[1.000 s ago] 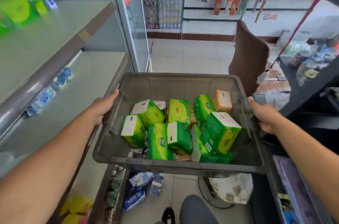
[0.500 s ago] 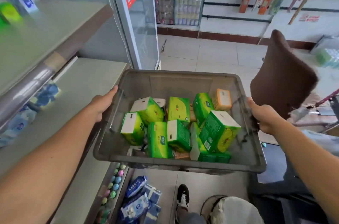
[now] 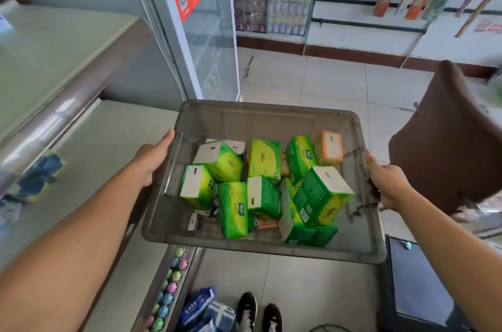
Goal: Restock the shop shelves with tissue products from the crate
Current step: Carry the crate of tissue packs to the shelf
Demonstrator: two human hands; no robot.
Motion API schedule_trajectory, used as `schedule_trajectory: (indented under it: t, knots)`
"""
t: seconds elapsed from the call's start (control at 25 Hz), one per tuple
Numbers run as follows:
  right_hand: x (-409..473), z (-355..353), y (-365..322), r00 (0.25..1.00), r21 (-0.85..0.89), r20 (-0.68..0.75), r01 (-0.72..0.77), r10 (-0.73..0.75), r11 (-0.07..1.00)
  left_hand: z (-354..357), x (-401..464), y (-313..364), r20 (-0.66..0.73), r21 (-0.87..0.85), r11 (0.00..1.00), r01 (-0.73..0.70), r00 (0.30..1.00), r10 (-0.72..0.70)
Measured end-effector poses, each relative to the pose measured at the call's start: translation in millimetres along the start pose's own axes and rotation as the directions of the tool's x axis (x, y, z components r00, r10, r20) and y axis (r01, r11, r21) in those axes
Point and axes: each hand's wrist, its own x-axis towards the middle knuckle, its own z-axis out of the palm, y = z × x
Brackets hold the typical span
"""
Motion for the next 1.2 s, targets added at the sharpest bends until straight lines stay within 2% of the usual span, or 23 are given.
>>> schedule_trajectory:
  t: [0.12, 0.4, 0.56, 0.84, 1.08, 1.2]
  knots:
    - [23.2, 16.8, -10.9, 1.000, -0.020, -0.022, -0.008, 0.008, 1.000, 6.6, 25.6, 9.9, 0.028, 0.008, 1.000, 0.015, 0.999, -0.015]
    - [52.9, 51.9, -24.2, 0.997, -0.196, -0.075, -0.009, -0.005, 0.981, 23.5, 82.2, 5.6, 0.050, 0.051, 0.996, 0.071, 0.996, -0.073]
    - [65.7, 58.3, -16.5, 0.996, -0.270, -0.092, -0.033, 0.008, 0.962, 36.4, 104.3, 9.3, 0.082, 0.033, 0.998, 0.056, 0.995, -0.059]
    - [87.2, 59.4, -12.1, 0.996, -0.284, -0.059, -0.083, 0.069, 0.955, 53.0, 122.0, 11.7, 0.085, 0.096, 0.995, 0.005, 0.996, -0.013]
    - [85.3, 57.2, -10.1, 1.000, -0.403, -0.013, -0.002, -0.003, 0.915, 54.0, 115.7, 9.5, 0.048, 0.302, 0.951, -0.064, 0.998, 0.052]
    - [72.2, 63.6, -15.6, 0.987, -0.615, 0.008, 0.129, -0.158, 0.778, 62.3, 105.0, 14.6, -0.044, 0.385, 0.918, -0.092, 0.992, 0.118]
